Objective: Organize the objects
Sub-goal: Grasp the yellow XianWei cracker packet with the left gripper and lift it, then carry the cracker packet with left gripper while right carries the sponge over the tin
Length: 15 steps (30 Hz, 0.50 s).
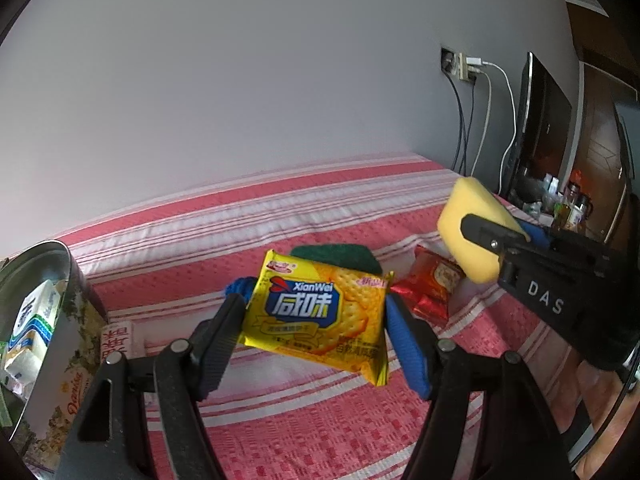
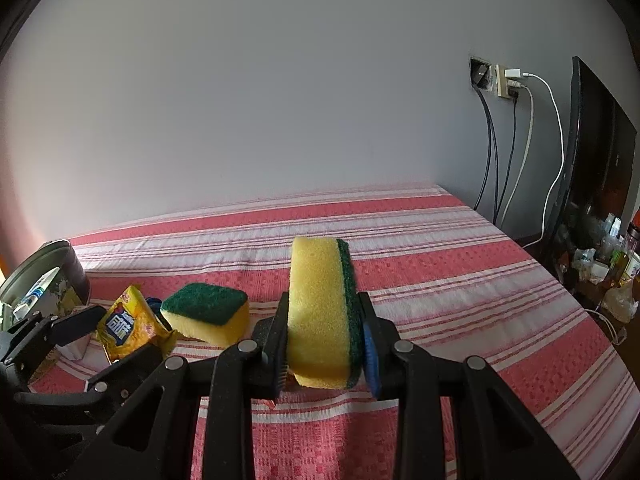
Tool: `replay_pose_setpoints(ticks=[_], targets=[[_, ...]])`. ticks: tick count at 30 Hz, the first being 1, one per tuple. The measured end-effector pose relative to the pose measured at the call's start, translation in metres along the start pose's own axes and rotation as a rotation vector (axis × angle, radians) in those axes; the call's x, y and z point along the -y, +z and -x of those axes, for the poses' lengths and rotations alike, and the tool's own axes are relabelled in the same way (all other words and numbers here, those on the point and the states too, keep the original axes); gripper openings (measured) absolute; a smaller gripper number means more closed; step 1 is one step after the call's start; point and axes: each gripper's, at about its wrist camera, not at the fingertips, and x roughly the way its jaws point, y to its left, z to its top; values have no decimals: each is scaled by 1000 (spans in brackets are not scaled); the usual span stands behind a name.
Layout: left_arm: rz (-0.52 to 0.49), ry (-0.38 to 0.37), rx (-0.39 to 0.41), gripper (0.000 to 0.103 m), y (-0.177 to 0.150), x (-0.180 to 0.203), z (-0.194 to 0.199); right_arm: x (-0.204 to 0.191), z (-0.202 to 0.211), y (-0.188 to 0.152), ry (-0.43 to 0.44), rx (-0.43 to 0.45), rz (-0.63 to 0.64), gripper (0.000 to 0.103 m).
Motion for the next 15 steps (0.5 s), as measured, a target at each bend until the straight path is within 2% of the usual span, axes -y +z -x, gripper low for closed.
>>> replay_pose_setpoints(ticks=[15], targets=[[28,81,108,71,-5,-13,22,-3,12,1,-6,71,-3,32]])
